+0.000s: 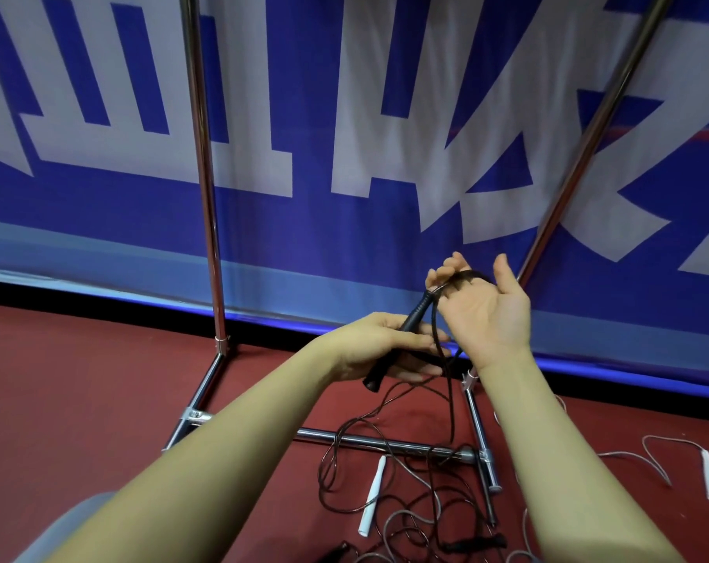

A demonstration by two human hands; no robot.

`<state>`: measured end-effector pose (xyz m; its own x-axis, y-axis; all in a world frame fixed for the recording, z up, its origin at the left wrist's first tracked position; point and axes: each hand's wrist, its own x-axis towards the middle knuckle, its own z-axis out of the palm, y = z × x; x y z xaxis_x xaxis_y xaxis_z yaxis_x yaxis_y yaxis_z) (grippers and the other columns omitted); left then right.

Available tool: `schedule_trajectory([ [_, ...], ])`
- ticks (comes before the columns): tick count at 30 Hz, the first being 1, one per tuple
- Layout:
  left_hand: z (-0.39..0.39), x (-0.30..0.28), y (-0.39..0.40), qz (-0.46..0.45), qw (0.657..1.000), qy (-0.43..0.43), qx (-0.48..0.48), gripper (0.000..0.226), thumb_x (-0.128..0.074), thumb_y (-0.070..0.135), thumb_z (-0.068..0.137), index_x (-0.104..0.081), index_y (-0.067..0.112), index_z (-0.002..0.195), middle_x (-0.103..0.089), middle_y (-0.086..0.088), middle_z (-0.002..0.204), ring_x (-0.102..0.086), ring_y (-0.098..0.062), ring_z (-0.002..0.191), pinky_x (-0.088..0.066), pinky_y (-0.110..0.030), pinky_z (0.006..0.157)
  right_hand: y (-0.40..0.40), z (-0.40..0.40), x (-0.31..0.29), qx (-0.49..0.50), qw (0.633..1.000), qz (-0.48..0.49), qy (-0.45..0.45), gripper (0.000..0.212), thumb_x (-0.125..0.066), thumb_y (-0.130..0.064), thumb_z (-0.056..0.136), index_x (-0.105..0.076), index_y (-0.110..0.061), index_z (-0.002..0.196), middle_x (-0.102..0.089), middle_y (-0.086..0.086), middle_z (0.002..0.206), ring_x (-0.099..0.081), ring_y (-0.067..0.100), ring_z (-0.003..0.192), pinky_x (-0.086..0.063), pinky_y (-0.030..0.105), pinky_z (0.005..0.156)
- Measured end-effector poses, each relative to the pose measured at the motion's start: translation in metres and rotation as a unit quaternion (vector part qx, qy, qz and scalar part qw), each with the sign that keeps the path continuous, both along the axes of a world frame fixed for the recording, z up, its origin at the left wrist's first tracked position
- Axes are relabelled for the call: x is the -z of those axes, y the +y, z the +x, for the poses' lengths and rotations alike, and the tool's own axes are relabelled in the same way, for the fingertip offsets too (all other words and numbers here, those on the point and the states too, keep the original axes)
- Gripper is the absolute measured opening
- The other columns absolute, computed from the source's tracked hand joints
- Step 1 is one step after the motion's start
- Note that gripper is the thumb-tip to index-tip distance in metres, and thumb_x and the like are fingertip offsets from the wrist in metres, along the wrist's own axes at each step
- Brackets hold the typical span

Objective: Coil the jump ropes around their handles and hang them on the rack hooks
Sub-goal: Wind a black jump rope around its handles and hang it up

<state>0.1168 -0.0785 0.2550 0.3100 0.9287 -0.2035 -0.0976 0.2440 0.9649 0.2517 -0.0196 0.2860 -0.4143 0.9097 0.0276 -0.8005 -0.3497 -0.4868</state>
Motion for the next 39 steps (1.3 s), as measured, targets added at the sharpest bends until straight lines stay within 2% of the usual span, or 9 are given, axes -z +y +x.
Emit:
schedule_trajectory([
  [5,-0.004,-0.004,-0.001,0.022,1.0,-0.014,-0.004,0.009,-0.052,0.011,0.097,-0.061,0.01,0.096,-0.073,-0.01,0.093,-0.073,-0.023,0.081,-0.057,-0.033,0.079,0.006,0.003,0.002,-0.034,0.997,0.037,-0.057,0.051,-0.034,-0.045,0.099,-0.057,0.0,0.106,-0.07,0.013,0.094,-0.07,0.023,0.087,-0.058,0.034,0.082],
  [9,-0.02,-0.021,0.0,0.045,0.992,-0.085,-0.086,0.01,-0.051,0.012,0.096,-0.061,0.011,0.095,-0.074,-0.007,0.088,-0.073,-0.023,0.077,-0.059,-0.029,0.07,0.008,0.003,0.009,-0.104,0.97,0.079,-0.207,0.054,-0.03,-0.046,0.099,-0.06,-0.003,0.114,-0.071,0.013,0.108,-0.07,0.02,0.095,-0.058,0.03,0.08],
  [14,-0.038,-0.028,0.006,0.047,0.958,-0.173,-0.224,0.009,-0.056,0.012,0.095,-0.063,0.01,0.091,-0.074,-0.01,0.088,-0.073,-0.027,0.075,-0.061,-0.031,0.067,0.002,-0.001,0.027,-0.182,0.866,0.153,-0.44,0.043,-0.032,-0.04,0.102,-0.064,-0.013,0.111,-0.071,0.006,0.108,-0.068,0.02,0.098,-0.049,0.034,0.089],
  [17,-0.042,-0.029,0.01,0.065,0.939,-0.19,-0.28,0.009,-0.054,0.013,0.097,-0.061,0.01,0.091,-0.074,-0.009,0.086,-0.073,-0.025,0.073,-0.059,-0.031,0.066,-0.003,-0.003,0.031,-0.194,0.805,0.204,-0.522,0.031,-0.039,-0.032,0.101,-0.066,-0.017,0.103,-0.073,0.002,0.097,-0.066,0.017,0.093,-0.043,0.034,0.087],
  [19,-0.046,-0.028,0.012,0.074,0.926,-0.203,-0.309,0.01,-0.054,0.014,0.098,-0.06,0.01,0.092,-0.073,-0.01,0.089,-0.073,-0.025,0.074,-0.059,-0.031,0.068,-0.005,-0.002,0.032,-0.194,0.815,0.193,-0.511,0.027,-0.042,-0.025,0.101,-0.065,-0.013,0.1,-0.072,0.005,0.091,-0.067,0.021,0.089,-0.047,0.039,0.089],
  [23,-0.049,-0.025,0.013,0.017,0.934,-0.216,-0.283,0.023,-0.045,0.025,0.102,-0.057,0.006,0.096,-0.069,-0.015,0.093,-0.073,-0.024,0.071,-0.06,-0.033,0.065,-0.006,-0.002,0.024,-0.155,0.896,0.137,-0.393,0.025,-0.04,-0.017,0.101,-0.06,-0.004,0.096,-0.065,0.008,0.07,-0.067,0.022,0.07,-0.055,0.051,0.079],
  [29,-0.038,0.002,0.009,-0.088,0.988,0.018,-0.124,0.024,-0.043,0.031,0.101,-0.061,0.017,0.107,-0.067,-0.007,0.109,-0.065,-0.02,0.088,-0.05,-0.029,0.079,-0.001,-0.005,0.016,-0.017,0.972,0.08,-0.22,0.023,-0.039,-0.018,0.103,-0.057,-0.006,0.096,-0.059,0.004,0.061,-0.065,0.017,0.062,-0.06,0.047,0.066],
  [34,-0.033,0.01,0.004,-0.052,0.998,0.017,-0.044,0.017,-0.05,0.012,0.097,-0.065,0.015,0.103,-0.073,-0.004,0.101,-0.067,-0.019,0.099,-0.044,-0.034,0.101,0.003,-0.006,0.015,0.033,0.994,0.042,-0.097,0.023,-0.039,-0.019,0.103,-0.057,-0.008,0.096,-0.063,0.006,0.068,-0.069,0.019,0.071,-0.06,0.048,0.069],
  [39,-0.031,0.003,0.004,-0.01,0.997,0.009,-0.078,0.01,-0.055,0.007,0.094,-0.062,0.013,0.09,-0.075,-0.004,0.087,-0.073,-0.019,0.081,-0.057,-0.03,0.068,0.009,-0.003,0.022,0.046,0.992,0.032,-0.112,0.026,-0.039,-0.027,0.103,-0.058,-0.009,0.1,-0.066,0.009,0.083,-0.071,0.022,0.081,-0.059,0.046,0.076],
])
